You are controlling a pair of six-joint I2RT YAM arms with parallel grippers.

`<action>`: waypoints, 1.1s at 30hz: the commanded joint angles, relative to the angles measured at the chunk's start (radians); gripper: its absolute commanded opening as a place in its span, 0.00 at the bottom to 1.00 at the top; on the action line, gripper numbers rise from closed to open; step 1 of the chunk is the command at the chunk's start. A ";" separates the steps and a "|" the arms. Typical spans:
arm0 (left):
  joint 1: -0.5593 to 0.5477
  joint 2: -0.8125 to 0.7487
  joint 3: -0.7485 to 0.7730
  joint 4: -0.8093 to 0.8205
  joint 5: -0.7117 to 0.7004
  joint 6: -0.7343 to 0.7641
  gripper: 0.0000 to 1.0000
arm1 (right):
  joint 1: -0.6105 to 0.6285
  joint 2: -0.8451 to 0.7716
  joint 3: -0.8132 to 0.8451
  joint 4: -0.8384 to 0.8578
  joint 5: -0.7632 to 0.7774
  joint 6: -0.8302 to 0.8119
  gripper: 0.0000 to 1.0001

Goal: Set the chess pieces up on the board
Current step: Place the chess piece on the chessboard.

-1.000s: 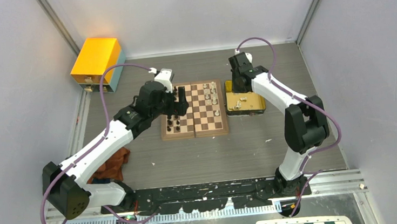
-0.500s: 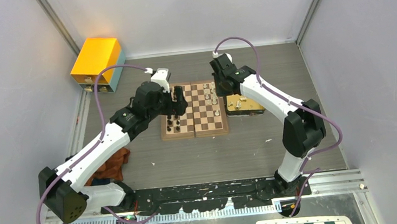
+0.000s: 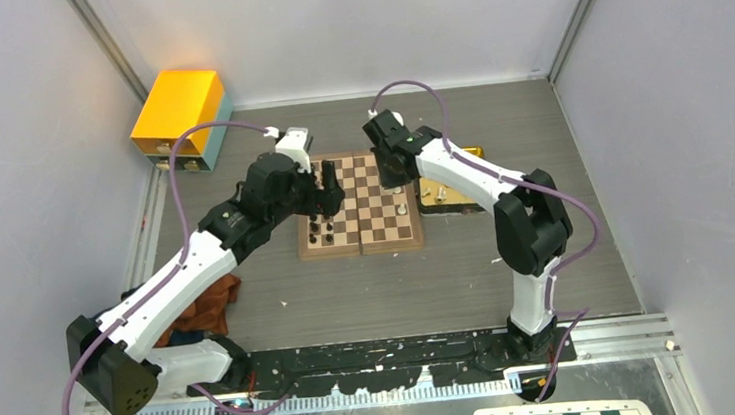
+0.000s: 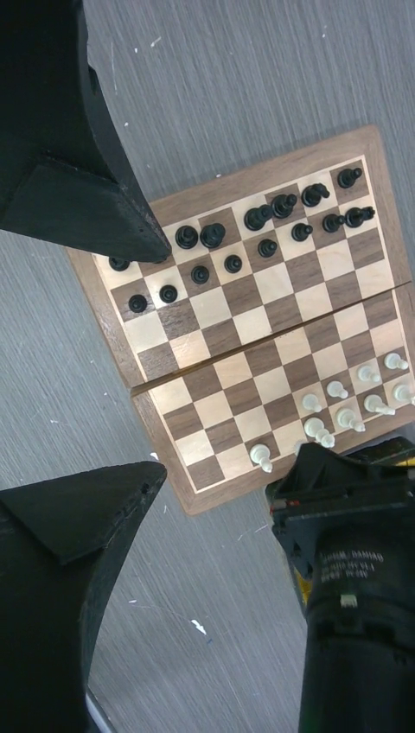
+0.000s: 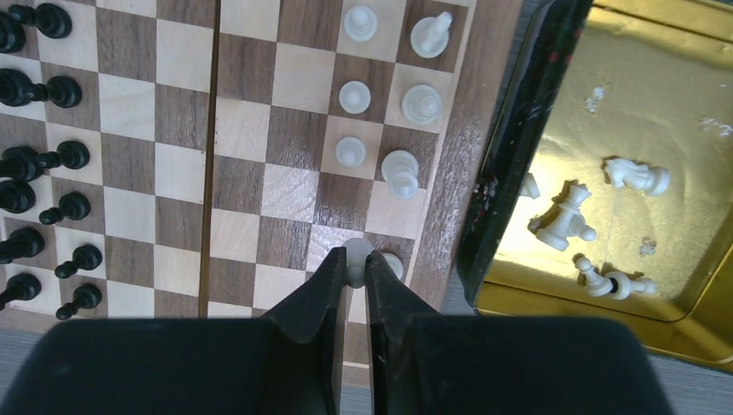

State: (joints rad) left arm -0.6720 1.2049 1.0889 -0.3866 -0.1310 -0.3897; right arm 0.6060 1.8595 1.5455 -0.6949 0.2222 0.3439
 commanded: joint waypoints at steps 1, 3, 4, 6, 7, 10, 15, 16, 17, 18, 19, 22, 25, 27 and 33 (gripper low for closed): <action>0.006 -0.042 -0.004 0.004 -0.015 0.004 0.86 | 0.019 0.023 0.064 0.006 -0.010 0.013 0.01; 0.005 -0.046 -0.006 0.003 -0.015 0.005 0.86 | 0.024 0.041 0.071 0.003 -0.013 0.015 0.01; 0.005 -0.048 -0.009 0.003 -0.015 0.005 0.86 | 0.027 0.049 0.074 0.004 -0.015 0.016 0.01; 0.005 -0.054 -0.015 0.004 -0.016 0.005 0.86 | 0.029 0.065 0.078 0.005 -0.017 0.018 0.01; 0.006 -0.056 -0.016 0.005 -0.016 0.005 0.86 | 0.030 0.070 0.080 0.004 -0.017 0.019 0.01; 0.006 -0.059 -0.017 0.004 -0.016 0.008 0.86 | 0.030 0.085 0.083 0.007 -0.018 0.021 0.01; 0.006 -0.059 -0.018 0.006 -0.018 0.012 0.86 | 0.031 0.107 0.084 0.013 -0.023 0.026 0.01; 0.005 -0.060 -0.017 0.006 -0.019 0.013 0.86 | 0.030 0.109 0.082 0.016 -0.023 0.027 0.01; 0.006 -0.060 -0.018 0.005 -0.020 0.014 0.86 | 0.030 0.112 0.081 0.018 -0.023 0.027 0.01; 0.006 -0.061 -0.019 0.006 -0.021 0.014 0.86 | 0.030 0.115 0.082 0.018 -0.024 0.027 0.01; 0.005 -0.059 -0.019 0.005 -0.021 0.014 0.86 | 0.031 0.119 0.082 0.018 -0.024 0.027 0.01; 0.006 -0.057 -0.020 0.006 -0.021 0.015 0.86 | 0.028 0.129 0.082 0.020 -0.021 0.027 0.01; 0.006 -0.057 -0.021 0.008 -0.022 0.015 0.86 | 0.026 0.134 0.081 0.026 -0.024 0.026 0.01; 0.006 -0.057 -0.024 0.008 -0.022 0.015 0.86 | 0.022 0.138 0.078 0.030 -0.024 0.027 0.01; 0.006 -0.052 -0.026 0.013 -0.019 0.015 0.87 | 0.012 0.142 0.068 0.039 -0.029 0.026 0.01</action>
State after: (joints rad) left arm -0.6720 1.1736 1.0607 -0.4019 -0.1387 -0.3851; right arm 0.6262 2.0056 1.5879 -0.6907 0.1982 0.3653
